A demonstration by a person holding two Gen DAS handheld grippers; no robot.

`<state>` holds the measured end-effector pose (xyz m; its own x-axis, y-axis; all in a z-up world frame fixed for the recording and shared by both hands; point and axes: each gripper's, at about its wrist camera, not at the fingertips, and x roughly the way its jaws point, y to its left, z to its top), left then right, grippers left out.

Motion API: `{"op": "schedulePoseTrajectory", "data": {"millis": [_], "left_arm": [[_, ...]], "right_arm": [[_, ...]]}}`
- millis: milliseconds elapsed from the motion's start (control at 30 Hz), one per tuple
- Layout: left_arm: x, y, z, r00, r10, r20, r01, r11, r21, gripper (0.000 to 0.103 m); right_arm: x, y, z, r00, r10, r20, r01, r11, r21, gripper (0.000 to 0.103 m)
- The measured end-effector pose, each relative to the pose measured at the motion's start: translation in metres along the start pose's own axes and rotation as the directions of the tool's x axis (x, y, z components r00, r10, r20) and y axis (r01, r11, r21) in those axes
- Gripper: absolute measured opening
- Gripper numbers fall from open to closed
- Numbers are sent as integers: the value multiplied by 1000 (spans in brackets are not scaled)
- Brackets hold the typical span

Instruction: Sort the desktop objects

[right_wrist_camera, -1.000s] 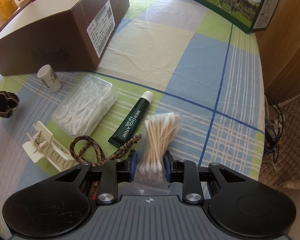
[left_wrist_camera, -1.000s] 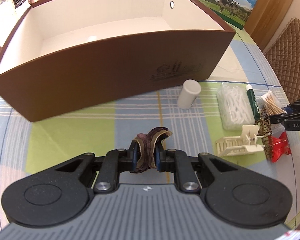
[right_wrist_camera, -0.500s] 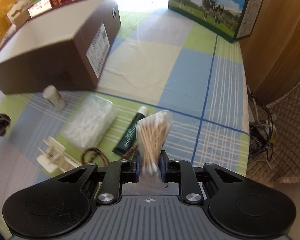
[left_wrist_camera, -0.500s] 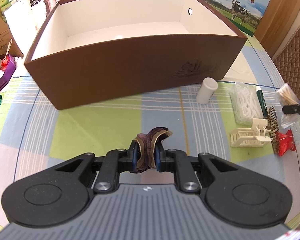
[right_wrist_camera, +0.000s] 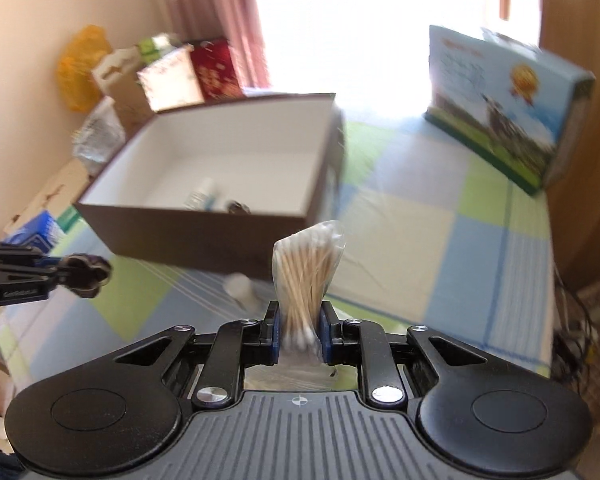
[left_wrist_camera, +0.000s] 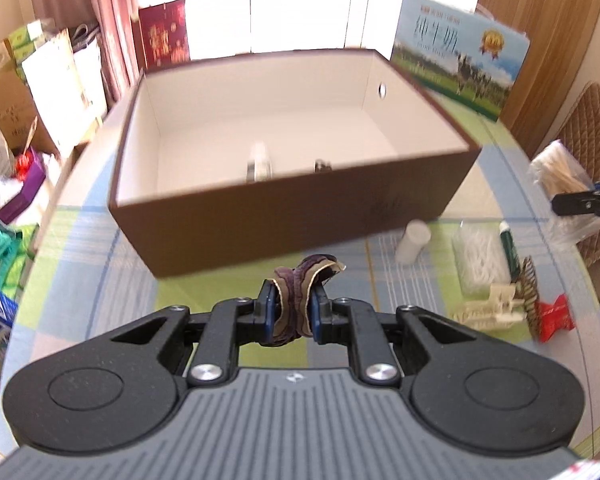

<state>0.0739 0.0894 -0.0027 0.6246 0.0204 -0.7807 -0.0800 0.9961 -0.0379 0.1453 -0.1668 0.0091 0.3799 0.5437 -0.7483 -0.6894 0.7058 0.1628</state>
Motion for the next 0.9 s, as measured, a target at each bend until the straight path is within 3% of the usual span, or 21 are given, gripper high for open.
{"op": "schedulePoseTrajectory", "data": {"millis": [467,900], "left_arm": [[-9,19,56,994,20,106,-23,999,33,14],[37,39,108,996,9,89,-13,999,46,14]], "right_arm": [[29,47,55,995,92,45,-88,992,-91,16],[102,68,116,994,104,29,-100,989,-110,16]]}}
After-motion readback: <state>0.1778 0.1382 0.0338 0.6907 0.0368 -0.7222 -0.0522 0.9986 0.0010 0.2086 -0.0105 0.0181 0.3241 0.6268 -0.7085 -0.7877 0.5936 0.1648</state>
